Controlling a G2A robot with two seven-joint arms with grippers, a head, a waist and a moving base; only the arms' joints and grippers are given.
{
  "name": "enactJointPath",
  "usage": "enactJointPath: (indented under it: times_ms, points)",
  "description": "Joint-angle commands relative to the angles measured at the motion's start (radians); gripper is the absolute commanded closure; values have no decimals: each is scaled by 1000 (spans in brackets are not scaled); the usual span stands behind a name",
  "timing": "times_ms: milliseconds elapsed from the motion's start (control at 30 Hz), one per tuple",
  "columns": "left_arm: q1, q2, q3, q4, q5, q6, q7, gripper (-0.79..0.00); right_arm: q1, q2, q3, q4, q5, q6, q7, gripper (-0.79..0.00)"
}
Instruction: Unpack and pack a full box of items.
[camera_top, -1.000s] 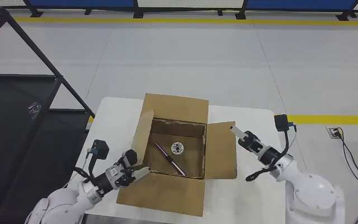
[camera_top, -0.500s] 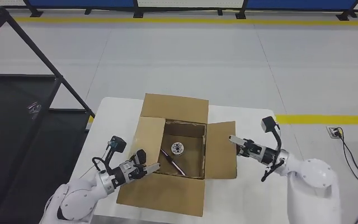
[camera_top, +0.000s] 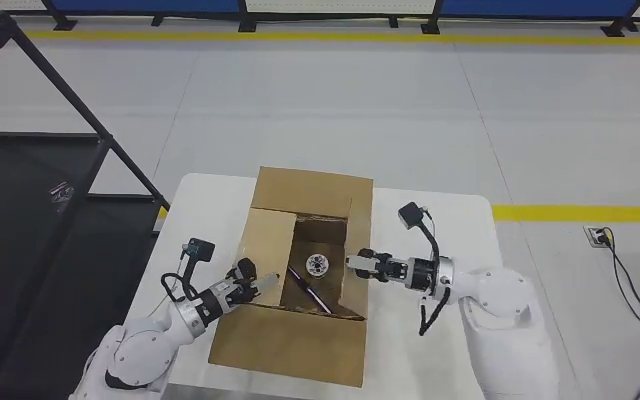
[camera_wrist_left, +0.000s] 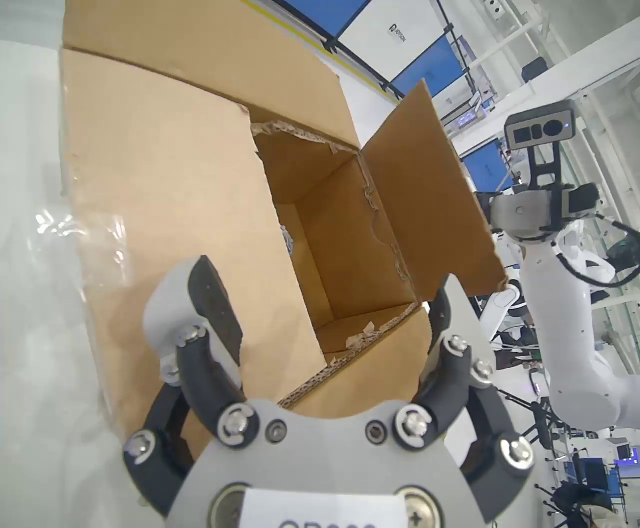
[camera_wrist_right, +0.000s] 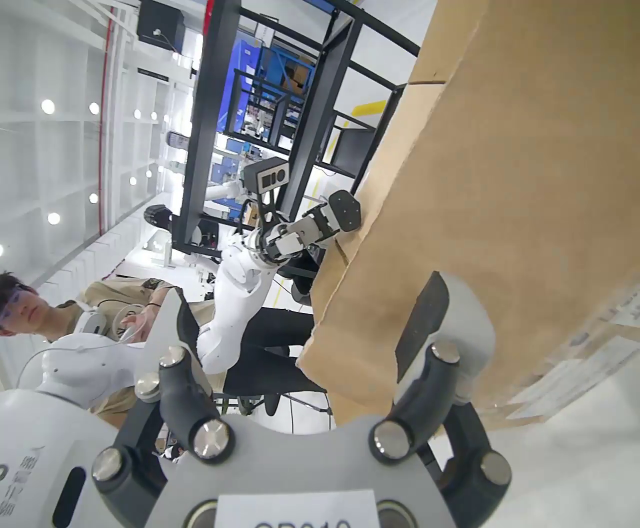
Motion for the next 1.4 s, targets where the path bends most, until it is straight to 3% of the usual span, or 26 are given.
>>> enactJointPath:
  times_ms: [0, 300, 567, 667, 800, 933, 1067, 1167, 1267, 1367]
  points:
    - [3, 1, -2, 1, 0, 3, 3, -785, 17, -1, -47, 27, -39, 9, -33, -785]
    - [14, 4, -12, 6, -21, 16, 36, -785, 66, 0, -159, 119, -154, 35, -166, -785]
    - [34, 10, -47, -16, -55, -5, 57, -785, 82, 8, -202, 143, -184, 56, -190, -785]
    - [55, 15, -99, -35, -86, -24, 70, -785, 86, 12, -199, 134, -160, 47, -185, -785]
    - [125, 30, -232, -62, -152, -104, 50, -785, 70, 22, -172, 69, -130, 44, -204, -785]
    - [227, 48, -368, -51, -216, -229, -51, -785, 52, 27, -157, 27, -126, 57, -219, -785]
    - [316, 66, -457, 8, -239, -320, -190, -785, 52, 27, -157, 27, -126, 57, -219, -785]
    - [345, 76, -455, 57, -291, -361, -289, -785, 52, 27, -157, 27, -126, 57, -219, -785]
    - [346, 87, -419, 90, -426, -388, -425, -785, 37, 28, -159, 34, -138, 68, -296, -785]
    - [330, 103, -367, 83, -501, -333, -488, -785, 49, 29, -132, 67, -106, 65, -392, -785]
